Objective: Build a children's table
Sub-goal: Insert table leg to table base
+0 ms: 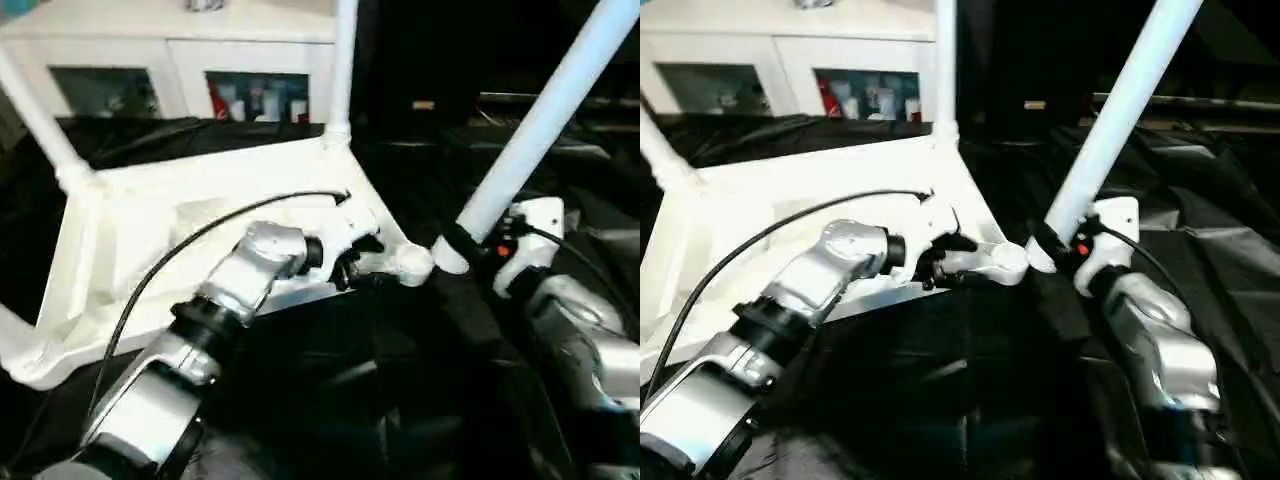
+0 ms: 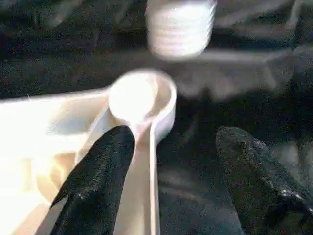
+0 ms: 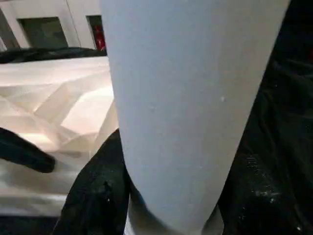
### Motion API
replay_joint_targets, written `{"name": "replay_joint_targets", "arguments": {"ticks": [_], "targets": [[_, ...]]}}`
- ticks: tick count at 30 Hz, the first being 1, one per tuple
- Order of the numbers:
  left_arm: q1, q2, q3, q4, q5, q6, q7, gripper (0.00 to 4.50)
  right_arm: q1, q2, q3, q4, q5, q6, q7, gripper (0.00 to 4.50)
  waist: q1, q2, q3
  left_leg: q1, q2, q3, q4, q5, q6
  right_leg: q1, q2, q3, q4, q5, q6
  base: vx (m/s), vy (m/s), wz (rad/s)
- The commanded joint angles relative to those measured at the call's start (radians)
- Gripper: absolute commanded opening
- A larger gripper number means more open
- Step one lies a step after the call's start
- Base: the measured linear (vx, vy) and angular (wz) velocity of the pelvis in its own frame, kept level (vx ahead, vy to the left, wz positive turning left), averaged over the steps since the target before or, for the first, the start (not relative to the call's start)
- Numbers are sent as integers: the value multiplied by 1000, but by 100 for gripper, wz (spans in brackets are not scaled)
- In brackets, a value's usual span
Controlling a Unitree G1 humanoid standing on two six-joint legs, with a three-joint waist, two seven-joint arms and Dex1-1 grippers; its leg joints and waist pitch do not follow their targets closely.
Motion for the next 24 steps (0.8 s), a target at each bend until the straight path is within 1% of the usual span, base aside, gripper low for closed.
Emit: {"name": "replay_joint_targets", "arguments": {"ticks": [1,2,3,4,5,6,7,8,9,10,12,15,16,17,18,21,22,24], "targets": [[-20,-3,-14,53,43,-5,29,295,9,-1,19,-41,-3,15,8,193,1,-13,-74,1,27,-22,-63,-76,43,72,-70,44,-84,-107,-198,0,0,0],[-29,-7,-13,79,52,-1,47,284,12,0,23,-46,-4,17,9,193,-3,-12,-74,-1,28,-23,-63,-74,46,72,-70,43,-84,-114,-198,0,0,0],[-40,-10,-11,113,64,-4,79,277,16,1,27,-51,-5,18,9,193,-4,4,-76,2,29,-25,-61,-73,45,68,-70,43,-83,-110,-205,0,0,0],[-49,-13,-10,140,73,-10,100,277,19,2,28,-57,-5,21,9,193,-8,-4,-77,1,28,-24,-60,-73,50,70,-68,43,-85,-85,-210,0,0,0],[-58,-15,-9,170,77,-20,111,277,22,1,29,-65,-4,25,7,193,-7,-5,-77,1,27,-24,-60,-68,53,71,-67,43,-83,-73,-214,0,0,0],[-59,-17,-8,176,74,-21,106,247,25,0,29,-68,-3,26,7,193,-5,3,-78,1,28,-26,-60,-60,59,71,-70,42,-80,-56,-221,0,0,0],[-60,-17,-7,179,73,-20,103,237,27,0,29,-69,-3,26,7,193,-7,-1,-78,0,29,-25,-60,-59,62,71,-70,42,-80,-50,-224,0,0,0],[-61,-18,-4,184,71,-19,104,237,28,-1,28,-70,-3,27,7,193,-5,0,-79,0,29,-25,-60,-50,70,72,-71,43,-78,-33,-233,0,0,0],[-64,-22,4,195,70,-18,102,237,29,0,28,-73,-3,30,7,193,-4,1,-80,-1,29,-24,-58,-46,77,70,-70,43,-77,-23,-239,0,0,0],[-66,-29,23,203,59,-14,97,234,30,-1,27,-76,-2,32,7,193,-3,5,-81,1,30,-24,-58,-46,81,69,-71,42,-77,-17,-245,0,0,0],[-71,-39,44,217,45,-14,84,203,31,-2,29,-77,-2,33,8,193,-2,3,-80,0,30,-24,-59,-50,83,70,-72,41,-78,-19,-250,0,0,0],[-74,-40,45,230,46,-22,79,195,29,-2,32,-74,-2,32,9,193,-2,4,-79,2,31,-25,-61,-66,80,69,-73,41,-81,-48,-247,0,0,0],[-76,-39,44,241,50,-30,77,174,29,0,33,-75,-2,33,10,193,-2,4,-78,2,32,-25,-61,-73,77,68,-73,41,-82,-60,-245,0,0,0],[-79,-40,44,252,52,-35,76,174,28,1,33,-75,-3,34,11,193,-3,4,-77,2,31,-24,-61,-75,77,68,-72,41,-83,-65,-243,0,0,0],[-80,-41,44,257,51,-36,72,161,27,2,33,-75,-3,35,11,193,-3,3,-77,2,30,-25,-62,-78,74,69,-73,42,-84,-72,-240,0,0,0],[-82,-41,49,266,51,-38,66,142,24,3,34,-72,-4,35,13,193,-2,4,-78,1,32,-25,-62,-70,74,69,-74,42,-82,-60,-241,0,0,0],[-82,-41,50,271,54,-41,63,119,22,3,35,-71,-5,34,13,193,-2,5,-78,1,32,-26,-62,-69,75,69,-75,42,-82,-56,-242,0,0,0],[-84,-42,56,282,64,-49,55,112,20,4,37,-69,-6,34,15,193,-3,4,-77,2,32,-25,-62,-75,75,68,-74,42,-83,-62,-242,0,0,0]]}}
